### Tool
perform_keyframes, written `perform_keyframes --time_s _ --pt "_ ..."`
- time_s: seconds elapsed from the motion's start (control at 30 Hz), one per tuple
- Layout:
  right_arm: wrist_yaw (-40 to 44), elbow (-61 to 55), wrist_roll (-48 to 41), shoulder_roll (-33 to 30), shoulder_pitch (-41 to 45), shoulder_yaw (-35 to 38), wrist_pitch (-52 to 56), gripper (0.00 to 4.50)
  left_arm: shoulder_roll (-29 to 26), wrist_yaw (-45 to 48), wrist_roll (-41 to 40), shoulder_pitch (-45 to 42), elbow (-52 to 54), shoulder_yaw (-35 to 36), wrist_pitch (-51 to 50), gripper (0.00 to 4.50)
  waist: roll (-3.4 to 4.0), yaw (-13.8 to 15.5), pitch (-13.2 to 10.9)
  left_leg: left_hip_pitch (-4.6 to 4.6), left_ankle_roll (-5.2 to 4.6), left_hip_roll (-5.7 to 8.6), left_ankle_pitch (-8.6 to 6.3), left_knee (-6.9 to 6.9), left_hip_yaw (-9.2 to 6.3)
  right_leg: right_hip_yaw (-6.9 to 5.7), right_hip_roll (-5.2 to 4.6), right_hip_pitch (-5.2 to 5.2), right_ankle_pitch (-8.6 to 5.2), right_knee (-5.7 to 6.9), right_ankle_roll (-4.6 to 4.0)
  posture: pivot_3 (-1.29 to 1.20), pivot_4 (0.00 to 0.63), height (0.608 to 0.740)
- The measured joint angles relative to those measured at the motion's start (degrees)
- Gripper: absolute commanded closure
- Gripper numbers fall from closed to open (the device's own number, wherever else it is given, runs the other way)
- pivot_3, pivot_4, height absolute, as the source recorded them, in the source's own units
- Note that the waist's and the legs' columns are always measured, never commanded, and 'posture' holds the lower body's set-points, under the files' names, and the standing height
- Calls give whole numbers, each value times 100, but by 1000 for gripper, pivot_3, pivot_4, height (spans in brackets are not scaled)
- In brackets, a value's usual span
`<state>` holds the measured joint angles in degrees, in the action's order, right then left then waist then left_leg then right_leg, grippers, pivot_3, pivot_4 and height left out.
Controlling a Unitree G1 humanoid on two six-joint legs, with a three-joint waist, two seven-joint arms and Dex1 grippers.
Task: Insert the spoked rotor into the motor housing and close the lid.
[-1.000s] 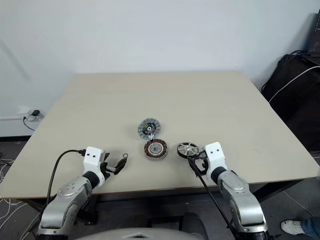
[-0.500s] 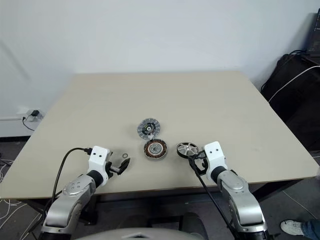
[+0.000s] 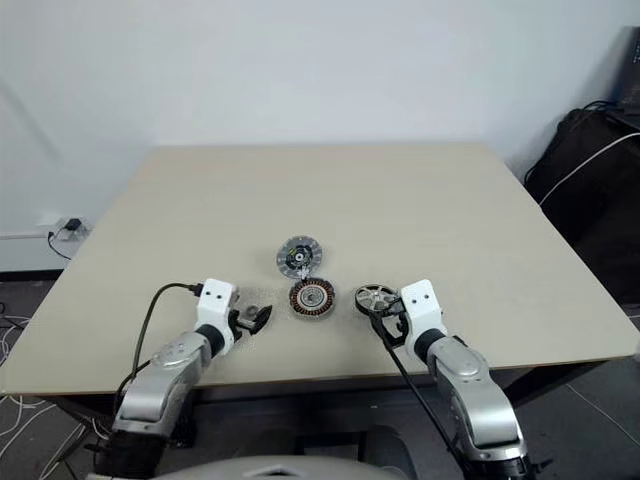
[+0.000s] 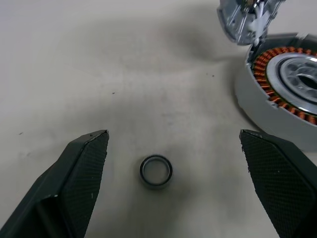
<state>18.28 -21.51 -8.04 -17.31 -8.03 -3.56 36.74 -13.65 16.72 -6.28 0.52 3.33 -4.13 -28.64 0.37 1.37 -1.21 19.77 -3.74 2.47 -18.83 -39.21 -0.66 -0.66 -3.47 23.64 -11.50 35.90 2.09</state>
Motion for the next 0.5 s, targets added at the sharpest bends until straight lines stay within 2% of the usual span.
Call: perform_keyframes --time_s 0.23,0.5 --pt "-100 -2 -3 54 -46 0 -1 0 -97 21 319 -303 -553 -206 35 51 0 -2 0 4 3 0 1 3 -1 -1 0 2 -3 -1 -6 0 0 740" --pt "-123 -3 -4 106 -133 -1 -4 0 -241 92 390 -309 -658 -193 91 51 1 -10 1 0 4 0 1 2 -3 -1 -3 1 -3 0 -4 0 0 740"
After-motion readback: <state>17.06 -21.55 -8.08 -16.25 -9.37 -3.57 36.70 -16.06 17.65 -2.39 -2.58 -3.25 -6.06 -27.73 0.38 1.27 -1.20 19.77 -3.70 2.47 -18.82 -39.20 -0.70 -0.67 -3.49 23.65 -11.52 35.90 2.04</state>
